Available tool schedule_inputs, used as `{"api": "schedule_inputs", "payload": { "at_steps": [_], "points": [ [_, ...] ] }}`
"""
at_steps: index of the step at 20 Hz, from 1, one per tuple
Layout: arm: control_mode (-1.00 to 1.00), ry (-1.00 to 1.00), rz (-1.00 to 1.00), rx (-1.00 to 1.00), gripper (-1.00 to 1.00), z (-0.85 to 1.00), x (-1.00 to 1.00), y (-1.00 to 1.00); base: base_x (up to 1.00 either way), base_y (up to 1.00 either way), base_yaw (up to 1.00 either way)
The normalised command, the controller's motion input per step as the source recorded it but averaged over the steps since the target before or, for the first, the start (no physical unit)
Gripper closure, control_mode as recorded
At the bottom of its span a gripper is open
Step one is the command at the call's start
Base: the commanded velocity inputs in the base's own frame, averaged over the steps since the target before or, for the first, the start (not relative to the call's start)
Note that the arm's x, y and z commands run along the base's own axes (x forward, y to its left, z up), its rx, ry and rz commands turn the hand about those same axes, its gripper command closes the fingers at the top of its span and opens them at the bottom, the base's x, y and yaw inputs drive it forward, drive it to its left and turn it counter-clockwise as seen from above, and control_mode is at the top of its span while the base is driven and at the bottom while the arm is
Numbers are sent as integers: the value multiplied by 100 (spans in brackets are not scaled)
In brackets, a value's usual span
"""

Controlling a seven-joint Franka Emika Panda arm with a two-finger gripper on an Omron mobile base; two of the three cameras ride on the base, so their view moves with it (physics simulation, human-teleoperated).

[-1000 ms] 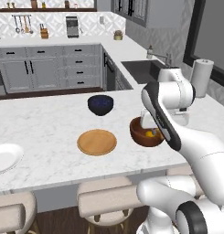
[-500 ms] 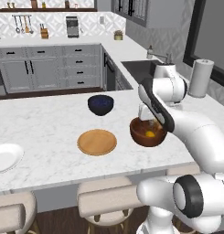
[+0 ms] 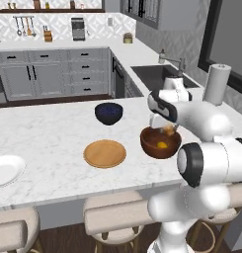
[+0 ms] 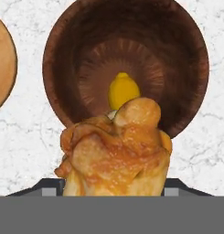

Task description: Pick the chicken drumstick and lemon from their plates and place them in the bowl. Then put the bowl in the fridge.

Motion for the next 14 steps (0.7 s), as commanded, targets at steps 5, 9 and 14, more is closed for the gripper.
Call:
{"api": "schedule_inputs", "payload": {
  "at_steps": [5, 9, 14],
  "points": [
    [-100, 1, 0, 6, 100, -36, 97, -21, 0, 0, 0],
    [-100, 9, 0, 2, 100, -47, 59, -8, 0, 0, 0],
    [-100, 14, 0, 3, 100, -64, 2, 0, 0, 0, 0]
  ]
}}
